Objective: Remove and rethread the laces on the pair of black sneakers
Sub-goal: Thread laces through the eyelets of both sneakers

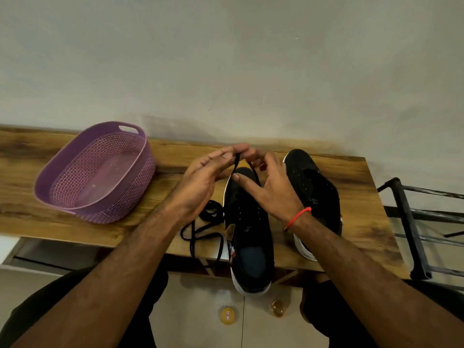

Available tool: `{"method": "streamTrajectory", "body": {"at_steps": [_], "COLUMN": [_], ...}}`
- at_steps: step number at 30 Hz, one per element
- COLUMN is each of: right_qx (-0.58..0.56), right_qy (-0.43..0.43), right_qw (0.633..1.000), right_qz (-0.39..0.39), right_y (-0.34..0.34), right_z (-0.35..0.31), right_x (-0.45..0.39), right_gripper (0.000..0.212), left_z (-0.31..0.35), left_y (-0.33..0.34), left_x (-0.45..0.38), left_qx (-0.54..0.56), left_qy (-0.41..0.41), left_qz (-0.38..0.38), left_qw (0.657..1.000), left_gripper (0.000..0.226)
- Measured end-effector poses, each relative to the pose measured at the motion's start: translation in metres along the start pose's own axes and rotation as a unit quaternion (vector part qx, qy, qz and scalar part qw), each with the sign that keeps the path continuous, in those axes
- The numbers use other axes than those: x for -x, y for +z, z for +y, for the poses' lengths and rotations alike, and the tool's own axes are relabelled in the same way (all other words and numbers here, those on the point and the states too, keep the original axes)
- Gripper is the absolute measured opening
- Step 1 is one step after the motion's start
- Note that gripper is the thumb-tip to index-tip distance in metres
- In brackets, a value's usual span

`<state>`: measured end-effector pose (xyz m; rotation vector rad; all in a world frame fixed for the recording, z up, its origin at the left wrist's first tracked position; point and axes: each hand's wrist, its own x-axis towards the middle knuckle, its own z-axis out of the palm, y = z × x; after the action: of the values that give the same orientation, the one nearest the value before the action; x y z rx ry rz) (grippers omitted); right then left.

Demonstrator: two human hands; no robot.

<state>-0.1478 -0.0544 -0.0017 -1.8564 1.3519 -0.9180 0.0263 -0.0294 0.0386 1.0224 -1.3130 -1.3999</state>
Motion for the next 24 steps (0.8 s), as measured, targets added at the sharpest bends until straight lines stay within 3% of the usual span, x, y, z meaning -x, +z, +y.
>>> {"method": "streamTrajectory", "body": {"at_steps": [3, 6, 9, 10, 12, 14, 15, 19, 24], "right_qx": [-0.028, -0.059, -0.147, -0.176, -0.233, -0.279, -0.299, -0.347, -0.360], "right_qy": [0.003, 0.004, 0.031, 0.040, 0.056, 0.066, 0.069, 0.073, 0.078], "right_qw": [0.998, 0.995, 0.987, 0.982, 0.970, 0.957, 0.951, 0.934, 0.929], "right_qz": [-0.058, -0.075, -0.056, -0.048, -0.037, -0.034, -0.034, -0.031, -0.031], "right_y": [0.001, 0.000, -0.001, -0.003, -0.007, -0.010, -0.011, -0.013, -0.018], "right_z": [0.001, -0.001, -0.002, -0.003, -0.007, -0.011, -0.012, -0.015, -0.019], "right_x": [-0.001, 0.002, 0.003, 0.002, 0.000, -0.003, -0.004, -0.008, -0.006], "right_gripper": [0.039, 0.019, 0.020, 0.021, 0.024, 0.025, 0.024, 0.021, 0.022], "left_z": [-0.001, -0.003, -0.014, -0.021, -0.039, -0.059, -0.066, -0.090, -0.097], "left_y": [0.005, 0.001, -0.016, -0.025, -0.043, -0.053, -0.054, -0.048, -0.069], "left_x": [0.001, -0.001, -0.007, -0.008, -0.006, -0.004, -0.002, -0.001, -0.017], "left_qx": [-0.014, -0.043, -0.157, -0.228, -0.412, -0.523, -0.541, -0.603, -0.606], "left_qy": [-0.004, -0.040, -0.096, -0.106, -0.115, -0.154, -0.175, -0.174, -0.186], "left_qz": [-0.030, -0.043, 0.029, 0.062, 0.084, 0.046, 0.025, -0.015, 0.019], "left_qw": [0.999, 0.997, 0.982, 0.966, 0.900, 0.837, 0.822, 0.778, 0.773], "left_gripper": [0.037, 0.037, 0.035, 0.035, 0.036, 0.037, 0.038, 0.037, 0.031]}}
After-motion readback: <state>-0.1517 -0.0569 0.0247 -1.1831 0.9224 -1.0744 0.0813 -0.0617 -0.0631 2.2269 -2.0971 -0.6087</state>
